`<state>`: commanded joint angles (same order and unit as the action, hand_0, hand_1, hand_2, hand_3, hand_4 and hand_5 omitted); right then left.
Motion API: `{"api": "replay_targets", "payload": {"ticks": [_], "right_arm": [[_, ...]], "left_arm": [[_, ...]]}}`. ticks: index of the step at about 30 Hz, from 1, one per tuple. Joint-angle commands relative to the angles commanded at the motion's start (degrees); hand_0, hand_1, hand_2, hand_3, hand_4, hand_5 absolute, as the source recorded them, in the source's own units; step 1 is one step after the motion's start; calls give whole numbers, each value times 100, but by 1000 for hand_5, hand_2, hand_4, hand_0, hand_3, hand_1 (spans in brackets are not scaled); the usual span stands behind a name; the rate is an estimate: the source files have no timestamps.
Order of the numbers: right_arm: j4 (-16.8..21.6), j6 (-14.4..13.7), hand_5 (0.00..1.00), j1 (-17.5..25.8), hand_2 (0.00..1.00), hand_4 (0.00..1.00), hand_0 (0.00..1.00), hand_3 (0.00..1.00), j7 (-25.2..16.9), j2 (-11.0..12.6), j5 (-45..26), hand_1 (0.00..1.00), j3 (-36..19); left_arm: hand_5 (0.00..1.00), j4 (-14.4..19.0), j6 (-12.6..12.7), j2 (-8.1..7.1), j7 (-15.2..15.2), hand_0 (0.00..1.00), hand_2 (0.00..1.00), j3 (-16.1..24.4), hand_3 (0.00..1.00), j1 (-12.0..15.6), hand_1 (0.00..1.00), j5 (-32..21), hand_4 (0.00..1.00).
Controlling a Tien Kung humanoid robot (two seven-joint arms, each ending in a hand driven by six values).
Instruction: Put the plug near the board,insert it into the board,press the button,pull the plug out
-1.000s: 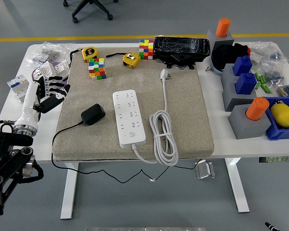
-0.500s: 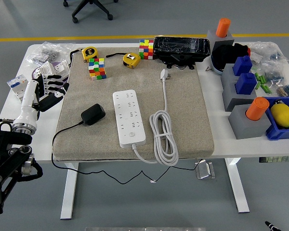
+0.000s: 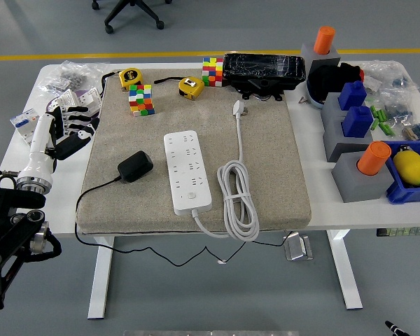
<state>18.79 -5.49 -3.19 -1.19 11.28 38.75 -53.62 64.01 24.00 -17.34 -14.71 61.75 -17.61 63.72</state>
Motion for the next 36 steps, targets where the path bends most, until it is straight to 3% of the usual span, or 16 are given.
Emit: {"api": "replay_targets", "payload": {"ticks": [21, 36], "right_arm": [[5, 4, 491, -10, 648, 945, 611, 553, 21, 18, -12, 639, 81], [9, -1, 495, 35, 650, 945, 611, 554, 36, 3, 12, 641, 60]], "left_arm": [[274, 11, 6, -67, -72, 363, 528, -120, 577, -19, 458, -55, 777], [273, -6, -3, -28, -6, 363, 528, -56, 577, 33, 458, -34, 777]]}}
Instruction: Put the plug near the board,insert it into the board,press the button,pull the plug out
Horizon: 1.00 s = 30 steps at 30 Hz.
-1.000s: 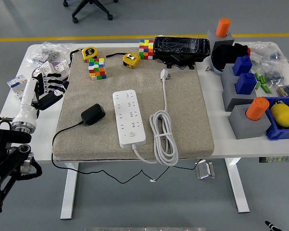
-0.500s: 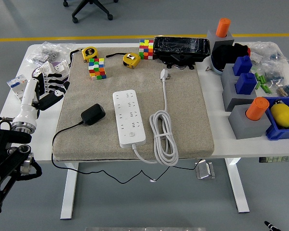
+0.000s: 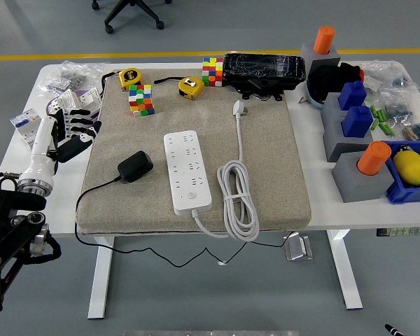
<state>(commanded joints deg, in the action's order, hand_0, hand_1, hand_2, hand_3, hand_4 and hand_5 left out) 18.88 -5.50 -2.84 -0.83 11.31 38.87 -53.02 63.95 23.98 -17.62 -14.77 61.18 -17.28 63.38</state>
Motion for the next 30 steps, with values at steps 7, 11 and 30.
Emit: {"api": "replay_targets", "payload": {"ticks": [7, 11, 30], "right_arm": [[0, -4, 496, -2, 651, 944, 611, 554, 1, -4, 8, 641, -42], [1, -7, 496, -8, 651, 944, 611, 554, 0, -1, 5, 640, -45], [3, -9, 495, -13, 651, 942, 611, 553, -3, -4, 16, 640, -53]], "left_arm": [[274, 16, -6, 18, 10, 364, 528, 19, 577, -17, 458, 13, 777], [274, 15, -10, 19, 25, 364, 528, 28, 577, -14, 458, 21, 778], [275, 32, -12, 28, 20, 364, 528, 45, 577, -17, 458, 18, 779]]}}
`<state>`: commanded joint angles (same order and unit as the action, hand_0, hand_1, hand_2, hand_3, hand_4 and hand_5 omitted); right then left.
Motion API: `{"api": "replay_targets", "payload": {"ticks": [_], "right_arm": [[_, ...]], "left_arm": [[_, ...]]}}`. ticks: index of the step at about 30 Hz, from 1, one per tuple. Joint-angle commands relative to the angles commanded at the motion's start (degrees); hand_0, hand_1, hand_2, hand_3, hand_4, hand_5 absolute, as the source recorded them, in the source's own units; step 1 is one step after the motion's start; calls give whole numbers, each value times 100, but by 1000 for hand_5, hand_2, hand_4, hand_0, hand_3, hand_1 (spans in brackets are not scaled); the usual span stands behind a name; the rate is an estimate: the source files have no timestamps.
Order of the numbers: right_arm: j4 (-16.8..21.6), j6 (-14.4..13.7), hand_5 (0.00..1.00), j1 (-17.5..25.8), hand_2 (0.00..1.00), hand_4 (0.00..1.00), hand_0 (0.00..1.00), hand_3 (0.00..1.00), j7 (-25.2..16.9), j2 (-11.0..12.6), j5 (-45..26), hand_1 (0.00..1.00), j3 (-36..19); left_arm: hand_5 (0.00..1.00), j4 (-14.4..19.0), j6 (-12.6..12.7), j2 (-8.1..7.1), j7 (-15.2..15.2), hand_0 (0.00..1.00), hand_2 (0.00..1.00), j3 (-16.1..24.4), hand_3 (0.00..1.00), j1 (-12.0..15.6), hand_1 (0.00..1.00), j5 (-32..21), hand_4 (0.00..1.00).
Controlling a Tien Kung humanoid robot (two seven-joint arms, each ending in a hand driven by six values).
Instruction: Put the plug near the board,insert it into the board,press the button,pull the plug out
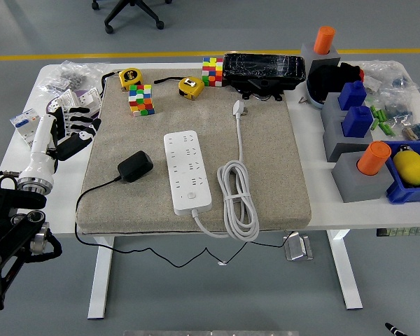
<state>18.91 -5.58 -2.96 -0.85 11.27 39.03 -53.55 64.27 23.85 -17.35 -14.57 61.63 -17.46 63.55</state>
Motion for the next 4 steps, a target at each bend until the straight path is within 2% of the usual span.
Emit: {"api": "replay_targets", "payload": {"ticks": [4], "right_arm": [[0, 0, 495, 3, 651, 942, 611, 553, 2, 4, -1, 640, 6]], "left_arm": [[275, -4, 0, 4, -1, 364, 528, 2, 577, -2, 458, -3, 779]]}}
